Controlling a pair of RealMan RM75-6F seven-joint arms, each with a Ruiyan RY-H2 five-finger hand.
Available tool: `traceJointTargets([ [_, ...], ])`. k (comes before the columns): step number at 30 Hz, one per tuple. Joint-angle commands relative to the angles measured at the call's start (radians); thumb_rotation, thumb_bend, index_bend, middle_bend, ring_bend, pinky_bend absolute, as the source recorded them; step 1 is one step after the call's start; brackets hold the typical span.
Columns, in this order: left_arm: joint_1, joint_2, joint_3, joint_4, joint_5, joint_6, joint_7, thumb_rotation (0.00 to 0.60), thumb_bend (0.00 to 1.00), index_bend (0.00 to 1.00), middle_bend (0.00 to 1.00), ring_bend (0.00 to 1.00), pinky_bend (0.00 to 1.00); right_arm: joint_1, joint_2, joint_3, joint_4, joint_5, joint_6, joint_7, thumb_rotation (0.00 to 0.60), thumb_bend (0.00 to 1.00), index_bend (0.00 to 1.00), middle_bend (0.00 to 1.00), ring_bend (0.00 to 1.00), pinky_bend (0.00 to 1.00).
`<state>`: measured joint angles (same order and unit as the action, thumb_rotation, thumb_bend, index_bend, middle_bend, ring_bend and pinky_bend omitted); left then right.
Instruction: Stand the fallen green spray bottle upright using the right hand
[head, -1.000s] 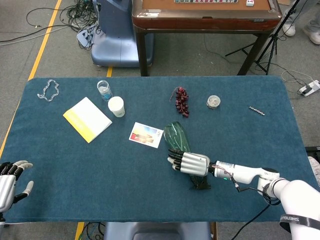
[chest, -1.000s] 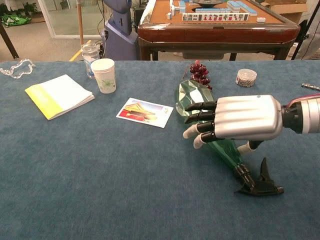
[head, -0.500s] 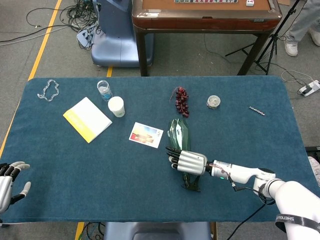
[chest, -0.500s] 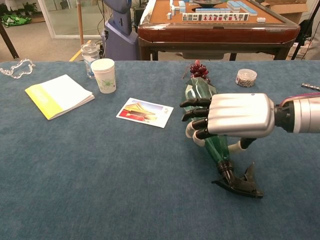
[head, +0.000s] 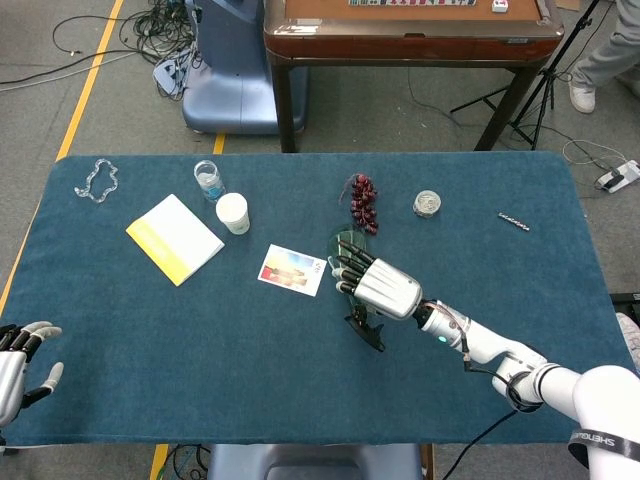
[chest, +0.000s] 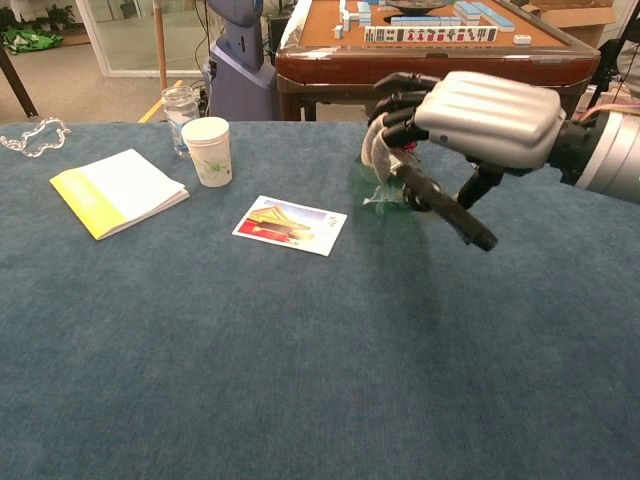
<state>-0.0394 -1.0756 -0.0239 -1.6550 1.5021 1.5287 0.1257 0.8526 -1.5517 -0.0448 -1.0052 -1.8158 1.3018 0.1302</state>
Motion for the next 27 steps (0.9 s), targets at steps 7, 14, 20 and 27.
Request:
traceJointTargets([
  [7, 0.0, 0.004, 0.0, -0.006, 0.008, 0.004, 0.002, 0.6, 0.36, 0.32, 0.26, 0.24, 0.15, -0.024, 0.146, 0.095, -0.307, 0.144, -0.054, 0.062, 0.6, 0.43, 0.69, 0.33, 0.17, 0.08],
  [14, -0.004, 0.005, -0.002, -0.008, 0.014, 0.003, 0.002, 0.6, 0.36, 0.32, 0.26, 0.24, 0.15, -0.033, 0.279, 0.13, -0.513, 0.244, -0.146, 0.032, 0.6, 0.43, 0.69, 0.33, 0.17, 0.08],
  [20, -0.007, 0.006, -0.002, -0.007, 0.016, -0.001, 0.001, 0.6, 0.36, 0.32, 0.26, 0.24, 0.15, -0.045, 0.426, 0.155, -0.731, 0.395, -0.272, 0.026, 0.6, 0.43, 0.69, 0.33, 0.17, 0.09],
  [27, -0.016, 0.002, -0.002, -0.007, 0.023, -0.011, 0.002, 0.6, 0.36, 0.32, 0.26, 0.24, 0.15, -0.038, 0.557, 0.19, -0.886, 0.547, -0.383, 0.007, 0.6, 0.43, 0.69, 0.33, 0.17, 0.09],
])
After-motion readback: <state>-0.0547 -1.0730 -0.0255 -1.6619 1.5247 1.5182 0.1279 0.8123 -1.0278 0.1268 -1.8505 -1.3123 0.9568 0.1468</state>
